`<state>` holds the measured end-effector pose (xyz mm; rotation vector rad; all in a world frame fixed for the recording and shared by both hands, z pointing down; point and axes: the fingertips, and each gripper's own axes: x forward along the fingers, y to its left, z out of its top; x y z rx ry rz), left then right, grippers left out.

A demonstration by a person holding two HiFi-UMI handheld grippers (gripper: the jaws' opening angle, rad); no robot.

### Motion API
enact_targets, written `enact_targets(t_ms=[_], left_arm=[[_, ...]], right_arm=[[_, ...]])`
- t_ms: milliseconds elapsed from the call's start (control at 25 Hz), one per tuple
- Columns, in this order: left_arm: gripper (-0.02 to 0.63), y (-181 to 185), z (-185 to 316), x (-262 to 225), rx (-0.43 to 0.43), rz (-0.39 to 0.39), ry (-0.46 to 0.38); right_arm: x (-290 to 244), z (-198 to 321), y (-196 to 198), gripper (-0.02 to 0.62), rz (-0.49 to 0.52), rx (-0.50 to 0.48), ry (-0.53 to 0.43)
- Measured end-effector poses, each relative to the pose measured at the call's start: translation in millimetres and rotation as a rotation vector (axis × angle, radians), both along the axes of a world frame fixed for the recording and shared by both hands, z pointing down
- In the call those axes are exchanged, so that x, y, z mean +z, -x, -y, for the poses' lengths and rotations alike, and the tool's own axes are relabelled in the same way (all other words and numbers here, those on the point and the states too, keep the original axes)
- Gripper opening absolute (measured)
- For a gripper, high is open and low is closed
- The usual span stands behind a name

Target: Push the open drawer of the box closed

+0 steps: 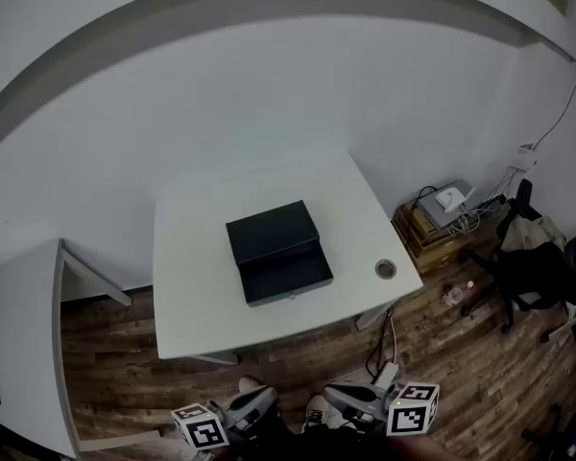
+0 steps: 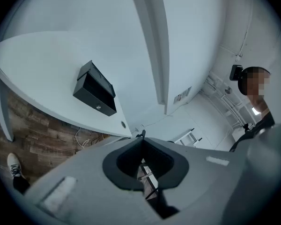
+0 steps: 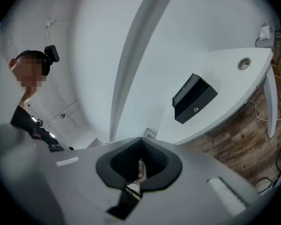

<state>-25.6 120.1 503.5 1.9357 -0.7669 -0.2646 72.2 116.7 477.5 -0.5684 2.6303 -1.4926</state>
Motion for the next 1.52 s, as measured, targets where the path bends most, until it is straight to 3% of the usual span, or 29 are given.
enact_targets(t_ms=[720, 1520], left_arm=[[0.002, -1, -1, 1, -0.001, 0.003, 0.005], [0.002, 37, 46, -14, -0.107, 0.116, -0.025]], right_arm=[[-3, 0, 0, 0.005, -0.003, -0.009, -0.026], [-12, 29, -45, 0.023, 0.037, 0.129, -0.037]])
